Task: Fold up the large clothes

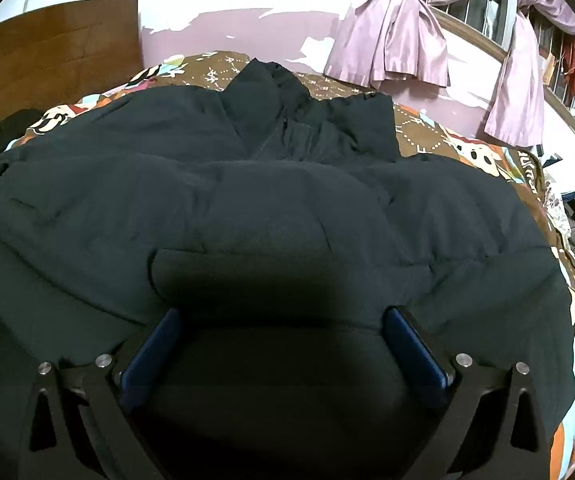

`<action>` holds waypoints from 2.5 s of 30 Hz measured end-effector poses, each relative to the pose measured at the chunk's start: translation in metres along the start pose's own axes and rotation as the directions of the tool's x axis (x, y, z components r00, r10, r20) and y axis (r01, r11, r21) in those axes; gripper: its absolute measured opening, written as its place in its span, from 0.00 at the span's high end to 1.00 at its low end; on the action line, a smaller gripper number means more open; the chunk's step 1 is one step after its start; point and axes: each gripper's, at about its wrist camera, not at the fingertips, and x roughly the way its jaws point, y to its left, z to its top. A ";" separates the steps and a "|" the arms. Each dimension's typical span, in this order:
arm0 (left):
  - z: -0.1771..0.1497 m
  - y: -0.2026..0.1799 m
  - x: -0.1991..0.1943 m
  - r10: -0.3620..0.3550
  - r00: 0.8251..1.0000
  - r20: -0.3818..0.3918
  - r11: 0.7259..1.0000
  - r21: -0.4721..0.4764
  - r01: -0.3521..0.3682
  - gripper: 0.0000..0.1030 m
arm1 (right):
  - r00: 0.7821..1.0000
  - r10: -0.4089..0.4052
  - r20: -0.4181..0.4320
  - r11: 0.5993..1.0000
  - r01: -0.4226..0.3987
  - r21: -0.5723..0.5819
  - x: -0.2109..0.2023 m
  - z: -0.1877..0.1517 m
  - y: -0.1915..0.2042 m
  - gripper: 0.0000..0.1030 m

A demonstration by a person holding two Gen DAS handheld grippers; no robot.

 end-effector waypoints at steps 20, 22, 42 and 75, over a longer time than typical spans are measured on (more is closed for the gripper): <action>-0.049 0.272 -0.079 0.332 0.941 -0.070 0.591 -0.762 -0.265 0.36 | 0.955 0.284 0.088 0.959 -0.284 -0.015 -0.029 0.072 0.122 0.00; -0.052 0.289 -0.076 0.337 0.939 -0.072 0.558 -0.788 -0.261 0.36 | 0.951 0.299 0.080 0.954 -0.298 -0.014 -0.021 0.076 0.136 0.00; -0.055 0.285 -0.059 0.389 0.917 -0.087 0.564 -0.764 -0.312 0.93 | 0.935 0.347 0.066 0.933 -0.352 0.078 0.016 0.046 0.136 0.00; -0.038 -0.118 -0.072 -0.180 0.867 0.465 0.883 0.465 -0.067 0.98 | 0.956 0.201 0.212 0.797 -0.285 0.532 -0.127 -0.029 -0.047 0.00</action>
